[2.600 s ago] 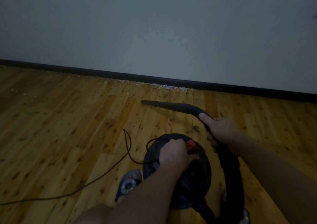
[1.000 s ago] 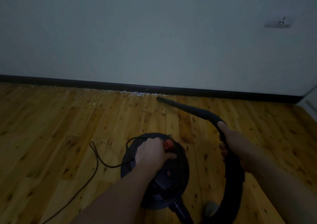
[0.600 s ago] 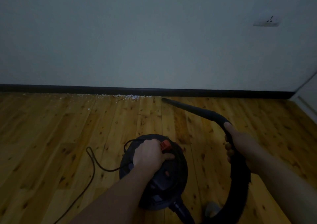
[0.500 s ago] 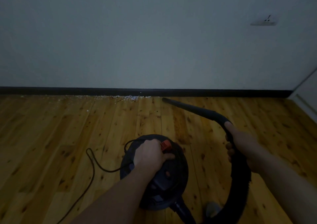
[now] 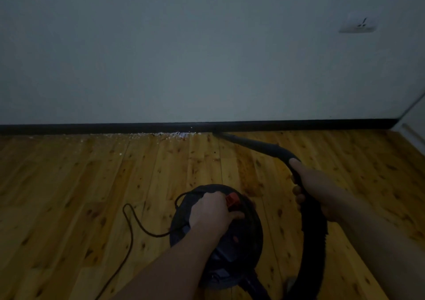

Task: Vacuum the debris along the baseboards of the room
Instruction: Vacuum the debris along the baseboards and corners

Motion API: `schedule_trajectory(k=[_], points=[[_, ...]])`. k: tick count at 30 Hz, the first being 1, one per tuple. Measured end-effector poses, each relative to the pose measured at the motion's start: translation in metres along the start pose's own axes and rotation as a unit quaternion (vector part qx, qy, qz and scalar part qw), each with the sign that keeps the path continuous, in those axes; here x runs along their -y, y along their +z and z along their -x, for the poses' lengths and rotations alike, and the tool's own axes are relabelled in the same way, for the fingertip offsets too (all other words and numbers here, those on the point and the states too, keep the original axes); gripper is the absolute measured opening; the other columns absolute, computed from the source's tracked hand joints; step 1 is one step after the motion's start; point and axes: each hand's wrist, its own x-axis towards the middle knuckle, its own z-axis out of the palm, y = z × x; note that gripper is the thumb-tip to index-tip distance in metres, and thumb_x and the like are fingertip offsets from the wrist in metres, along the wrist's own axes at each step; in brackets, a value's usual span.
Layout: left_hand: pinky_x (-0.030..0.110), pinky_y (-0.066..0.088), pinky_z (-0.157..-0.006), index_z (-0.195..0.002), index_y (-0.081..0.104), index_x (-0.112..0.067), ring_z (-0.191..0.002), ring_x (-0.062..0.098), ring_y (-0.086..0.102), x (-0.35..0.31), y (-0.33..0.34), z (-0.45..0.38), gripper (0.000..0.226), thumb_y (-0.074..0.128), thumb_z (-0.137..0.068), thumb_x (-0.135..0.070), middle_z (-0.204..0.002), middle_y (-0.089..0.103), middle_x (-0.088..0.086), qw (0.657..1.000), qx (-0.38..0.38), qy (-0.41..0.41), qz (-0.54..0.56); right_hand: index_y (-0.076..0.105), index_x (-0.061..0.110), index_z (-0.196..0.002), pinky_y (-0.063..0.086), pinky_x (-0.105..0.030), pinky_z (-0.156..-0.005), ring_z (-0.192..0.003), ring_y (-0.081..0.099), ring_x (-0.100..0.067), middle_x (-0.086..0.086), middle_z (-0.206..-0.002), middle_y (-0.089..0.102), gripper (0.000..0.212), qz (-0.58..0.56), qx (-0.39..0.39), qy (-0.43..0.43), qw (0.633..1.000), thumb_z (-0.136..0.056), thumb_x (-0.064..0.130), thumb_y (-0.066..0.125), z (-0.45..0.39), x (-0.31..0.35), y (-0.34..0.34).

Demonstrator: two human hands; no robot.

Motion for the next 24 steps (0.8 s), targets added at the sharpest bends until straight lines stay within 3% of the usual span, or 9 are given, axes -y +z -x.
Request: schedule_trajectory(k=[8,16,24], points=[[0.031,0.051,-0.063,-0.096,0.066,-0.019,-0.073,0.016,0.062,0.007,-0.002,0.008,0.048,0.078,-0.079,-0.062,-0.082,0.063,-0.003,1.0,0.011,-0.02,0.019,0.062,0.01,-0.088,0.044,-0.033,-0.056,-0.049,0.049,-0.018,-0.003,-0.058,0.053,0.047,0.048,-0.021,-0.042,0.998,-0.1,0.055,0.055,0.021,0.003,0.013],[0.03,0.047,-0.062,-0.1,0.063,-0.018,-0.073,0.015,0.058,0.009,0.004,0.043,0.05,0.077,-0.081,-0.061,-0.08,0.056,-0.005,0.999,0.033,-0.008,0.001,0.062,0.011,-0.087,0.047,-0.033,-0.054,-0.048,0.052,-0.018,-0.003,-0.057,0.054,0.048,0.086,0.005,-0.039,0.996,-0.1,0.056,0.055,0.088,-0.009,0.003],[0.031,0.051,-0.073,-0.115,0.061,-0.015,-0.087,0.016,0.058,0.007,0.005,0.074,0.056,0.082,-0.08,-0.054,-0.1,0.06,-0.001,0.996,0.087,0.006,-0.007,0.061,0.008,-0.086,0.045,-0.032,-0.051,-0.042,0.049,-0.017,-0.001,-0.05,0.052,0.048,0.118,0.007,-0.038,0.992,-0.102,0.053,0.055,0.139,-0.021,-0.01]])
